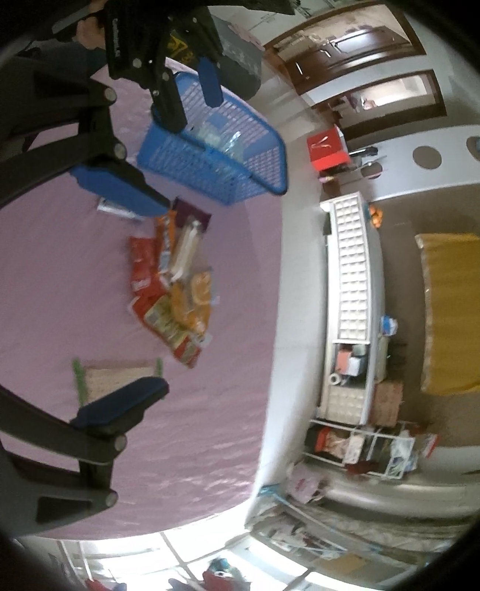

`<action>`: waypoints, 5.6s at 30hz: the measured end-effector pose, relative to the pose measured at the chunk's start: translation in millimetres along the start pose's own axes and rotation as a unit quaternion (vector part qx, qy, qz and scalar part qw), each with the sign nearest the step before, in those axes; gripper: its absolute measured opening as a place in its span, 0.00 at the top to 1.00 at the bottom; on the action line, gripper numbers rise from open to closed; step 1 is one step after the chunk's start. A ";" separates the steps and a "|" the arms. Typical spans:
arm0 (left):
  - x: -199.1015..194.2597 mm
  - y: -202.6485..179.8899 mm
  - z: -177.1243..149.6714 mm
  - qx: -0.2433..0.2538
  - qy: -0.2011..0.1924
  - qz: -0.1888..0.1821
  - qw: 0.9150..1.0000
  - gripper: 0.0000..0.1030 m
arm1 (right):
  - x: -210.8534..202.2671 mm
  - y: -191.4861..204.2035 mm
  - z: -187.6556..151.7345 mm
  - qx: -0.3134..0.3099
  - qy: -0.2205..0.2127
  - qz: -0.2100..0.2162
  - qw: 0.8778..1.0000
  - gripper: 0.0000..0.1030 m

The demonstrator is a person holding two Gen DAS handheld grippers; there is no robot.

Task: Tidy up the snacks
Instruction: 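Withdraw both grippers from the basket back toward the snack pile, then grasp the green-ended cracker pack with the right gripper while the left grasps the Doublemint gum, then carry both packs to the blue basket and release the cracker pack from the right gripper, then lower the Doublemint gum into the basket and open the left gripper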

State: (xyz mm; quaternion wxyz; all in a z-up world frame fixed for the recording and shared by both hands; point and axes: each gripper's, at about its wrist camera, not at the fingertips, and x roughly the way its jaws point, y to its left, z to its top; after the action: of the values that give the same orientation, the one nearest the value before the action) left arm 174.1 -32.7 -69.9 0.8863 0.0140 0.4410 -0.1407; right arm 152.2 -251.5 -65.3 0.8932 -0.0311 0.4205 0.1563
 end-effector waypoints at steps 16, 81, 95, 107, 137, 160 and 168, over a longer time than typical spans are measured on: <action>91.2 -24.9 -67.4 -0.023 0.098 0.013 0.995 0.30 | 57.1 -46.8 -60.3 0.011 0.068 -0.023 0.997 0.11; -33.7 56.8 -53.1 -0.051 -0.016 0.042 0.998 0.71 | 14.0 59.7 -28.3 -0.050 0.005 0.020 0.999 0.44; -58.2 166.1 -47.9 -0.091 -0.030 0.085 0.992 0.71 | 55.3 166.2 21.1 -0.081 0.003 0.067 0.994 0.44; -33.0 213.6 -31.9 -0.089 -0.021 0.072 0.993 0.71 | 101.8 214.0 52.2 -0.073 0.044 0.077 0.993 0.44; 0.3 204.2 -15.6 -0.054 0.000 0.052 0.997 0.71 | 136.5 192.3 65.6 -0.037 0.050 0.025 0.998 0.08; 72.8 169.2 13.6 -0.022 0.044 0.042 0.998 0.70 | 166.0 134.8 54.0 -0.001 0.070 0.045 0.997 0.08; 71.7 175.9 11.7 -0.031 0.041 0.051 0.997 0.48 | 164.8 132.7 55.2 -0.006 0.060 0.057 0.997 0.08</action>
State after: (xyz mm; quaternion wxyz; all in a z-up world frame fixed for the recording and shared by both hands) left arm 270.2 117.4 -136.6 0.8734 0.0143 0.4800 -0.0809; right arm 251.0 -73.5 -145.0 0.8557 -0.0213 0.4735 0.2074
